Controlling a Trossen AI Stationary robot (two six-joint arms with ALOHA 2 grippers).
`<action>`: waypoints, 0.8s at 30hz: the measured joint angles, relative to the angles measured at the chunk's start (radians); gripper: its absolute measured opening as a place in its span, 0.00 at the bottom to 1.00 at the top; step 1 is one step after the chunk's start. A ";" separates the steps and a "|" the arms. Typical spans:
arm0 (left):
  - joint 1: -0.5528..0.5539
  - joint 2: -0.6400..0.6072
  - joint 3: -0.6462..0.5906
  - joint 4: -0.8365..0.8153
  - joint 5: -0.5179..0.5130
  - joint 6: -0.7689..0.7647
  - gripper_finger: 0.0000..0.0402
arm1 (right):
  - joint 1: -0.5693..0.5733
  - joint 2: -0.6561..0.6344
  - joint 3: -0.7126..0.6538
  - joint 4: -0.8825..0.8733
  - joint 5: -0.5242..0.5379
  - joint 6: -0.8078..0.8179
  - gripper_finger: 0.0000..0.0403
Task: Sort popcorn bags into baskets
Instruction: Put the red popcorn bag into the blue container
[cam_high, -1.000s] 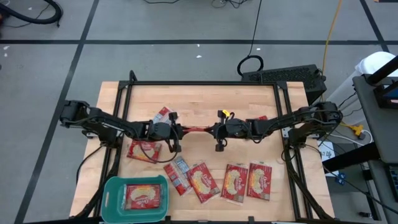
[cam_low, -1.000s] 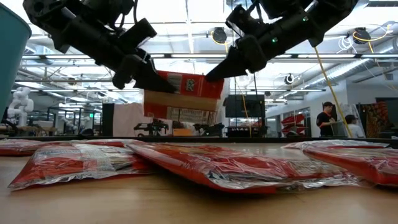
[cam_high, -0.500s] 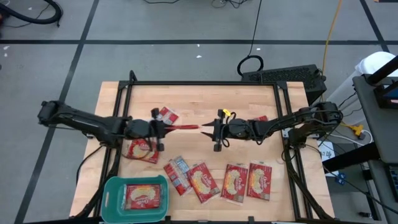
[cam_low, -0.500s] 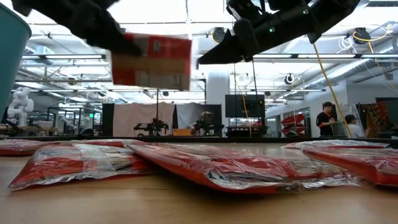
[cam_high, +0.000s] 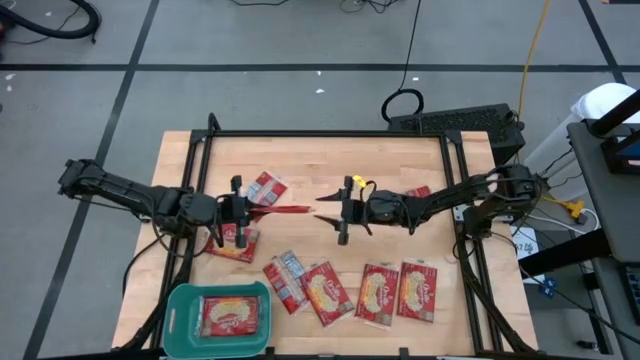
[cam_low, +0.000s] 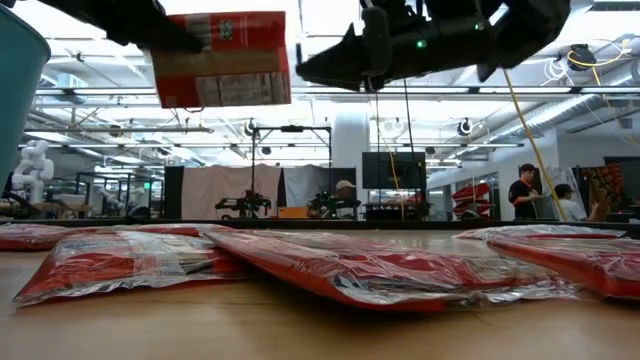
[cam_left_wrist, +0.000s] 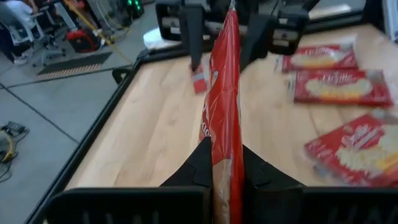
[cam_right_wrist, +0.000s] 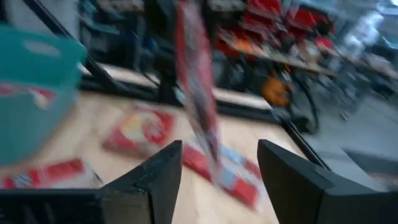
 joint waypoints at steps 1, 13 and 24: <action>-0.002 0.002 -0.005 0.018 0.000 -0.004 0.05 | 0.000 0.020 0.000 0.036 -0.014 -0.001 0.50; 0.009 0.008 -0.156 0.376 0.072 0.023 0.05 | 0.001 0.219 0.032 0.394 -0.104 -0.048 0.40; -0.002 0.006 -0.163 0.384 0.086 0.041 0.10 | 0.000 0.235 0.068 0.366 -0.102 -0.010 0.04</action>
